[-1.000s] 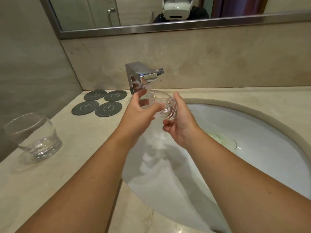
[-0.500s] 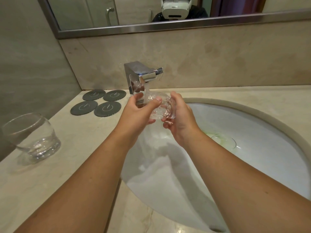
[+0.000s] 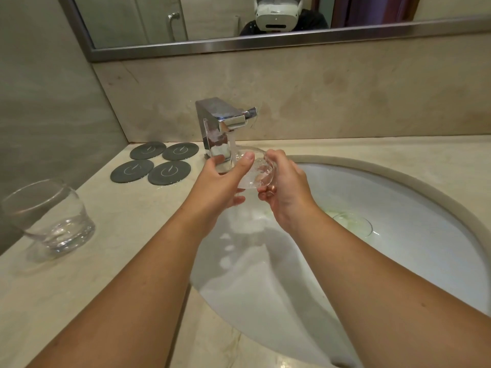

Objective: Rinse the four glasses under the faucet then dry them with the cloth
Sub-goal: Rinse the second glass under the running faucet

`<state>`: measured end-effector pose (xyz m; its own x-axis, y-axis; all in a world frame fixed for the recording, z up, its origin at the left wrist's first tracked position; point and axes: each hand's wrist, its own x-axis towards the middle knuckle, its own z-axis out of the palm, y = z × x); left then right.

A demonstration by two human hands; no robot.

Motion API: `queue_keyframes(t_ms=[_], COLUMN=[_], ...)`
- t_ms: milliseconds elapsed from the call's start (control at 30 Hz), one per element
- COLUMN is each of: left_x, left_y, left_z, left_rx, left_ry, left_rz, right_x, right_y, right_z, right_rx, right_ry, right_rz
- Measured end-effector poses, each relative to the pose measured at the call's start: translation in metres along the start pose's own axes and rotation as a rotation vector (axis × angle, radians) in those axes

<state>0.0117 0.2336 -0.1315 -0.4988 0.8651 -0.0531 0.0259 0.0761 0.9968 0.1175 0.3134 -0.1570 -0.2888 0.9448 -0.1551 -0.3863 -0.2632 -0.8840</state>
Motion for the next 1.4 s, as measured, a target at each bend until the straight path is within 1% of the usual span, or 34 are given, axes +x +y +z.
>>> queue_keyframes(t_ms=[100, 300, 467, 600, 667, 733, 900, 1067, 1267, 1400], left_x=[-0.0015, -0.0019, 0.0008, -0.0004, 0.0000, 0.0012, 0.0042, 0.0035, 0.0049, 0.0048], left_y=[0.0013, 0.0010, -0.0003, -0.0005, -0.0013, -0.0007, -0.0024, -0.0038, -0.0048, -0.0027], left_z=[0.0003, 0.0010, 0.0020, 0.0008, -0.0002, -0.0008, -0.0015, -0.0004, -0.0013, -0.0025], left_rx=[0.001, 0.019, -0.004, 0.019, 0.036, 0.013, 0.003, 0.003, 0.019, 0.016], left_ry=[0.030, 0.010, -0.028, -0.016, 0.009, 0.034, 0.012, -0.064, 0.009, 0.066], left_rz=[0.028, 0.150, 0.120, 0.056, 0.059, 0.092, 0.153, 0.106, 0.031, 0.090], right_x=[0.0008, -0.0005, -0.0038, -0.0021, -0.0007, 0.0002, -0.0022, -0.0015, 0.0032, 0.0036], right_y=[0.0010, 0.0006, -0.0024, -0.0018, -0.0011, -0.0003, -0.0010, -0.0007, 0.0014, 0.0028], right_z=[-0.0002, -0.0017, -0.0002, 0.0002, 0.0006, 0.0007, -0.0008, -0.0007, -0.0011, -0.0006], right_rx=[-0.034, -0.026, 0.010, -0.032, -0.054, -0.062, -0.032, -0.007, -0.056, -0.060], right_ry=[-0.009, -0.009, 0.033, 0.036, 0.016, 0.000, 0.005, 0.053, 0.052, 0.020], right_rz=[-0.001, 0.142, 0.069, -0.002, -0.027, -0.015, 0.112, 0.058, -0.059, -0.021])
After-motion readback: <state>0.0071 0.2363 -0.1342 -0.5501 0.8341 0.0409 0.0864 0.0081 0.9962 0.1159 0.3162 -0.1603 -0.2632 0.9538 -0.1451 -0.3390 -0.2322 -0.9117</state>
